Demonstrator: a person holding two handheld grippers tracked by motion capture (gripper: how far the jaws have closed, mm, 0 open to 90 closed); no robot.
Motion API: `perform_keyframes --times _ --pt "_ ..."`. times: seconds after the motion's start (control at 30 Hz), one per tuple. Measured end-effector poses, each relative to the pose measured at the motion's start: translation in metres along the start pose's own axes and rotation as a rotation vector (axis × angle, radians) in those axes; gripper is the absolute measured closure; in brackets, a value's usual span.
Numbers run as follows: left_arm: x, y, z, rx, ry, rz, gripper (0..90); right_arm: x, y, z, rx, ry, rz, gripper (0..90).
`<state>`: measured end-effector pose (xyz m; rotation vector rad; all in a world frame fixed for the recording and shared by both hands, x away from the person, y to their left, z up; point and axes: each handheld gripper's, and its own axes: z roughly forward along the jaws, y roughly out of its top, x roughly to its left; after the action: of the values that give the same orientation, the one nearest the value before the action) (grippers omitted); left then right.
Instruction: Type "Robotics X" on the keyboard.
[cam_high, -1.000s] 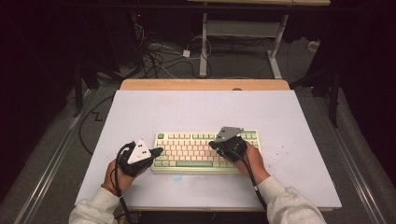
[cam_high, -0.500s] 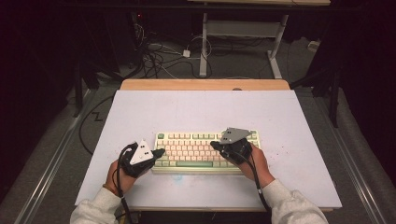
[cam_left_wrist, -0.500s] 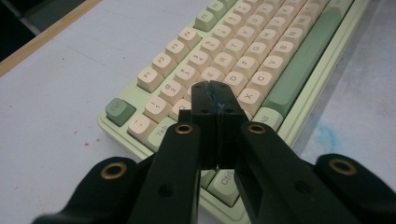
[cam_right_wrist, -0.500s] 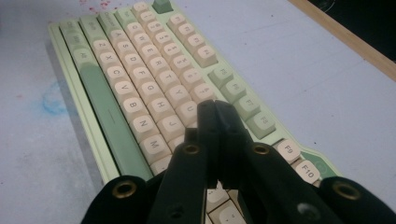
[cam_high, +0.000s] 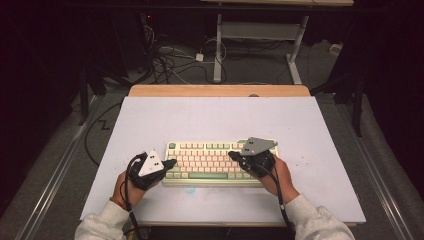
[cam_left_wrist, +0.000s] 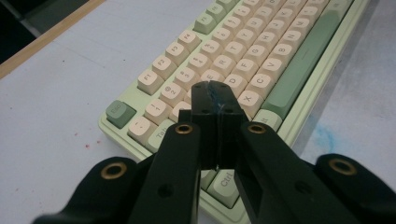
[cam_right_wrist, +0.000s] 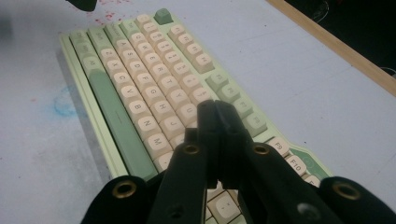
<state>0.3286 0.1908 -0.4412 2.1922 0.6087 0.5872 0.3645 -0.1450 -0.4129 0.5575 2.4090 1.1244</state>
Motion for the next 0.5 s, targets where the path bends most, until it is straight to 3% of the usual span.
perform_keyframes --times 0.5 --pt "-0.005 0.007 0.002 -0.018 -0.027 0.002 87.3 0.001 -0.004 -0.014 -0.020 -0.003 0.002 90.0"
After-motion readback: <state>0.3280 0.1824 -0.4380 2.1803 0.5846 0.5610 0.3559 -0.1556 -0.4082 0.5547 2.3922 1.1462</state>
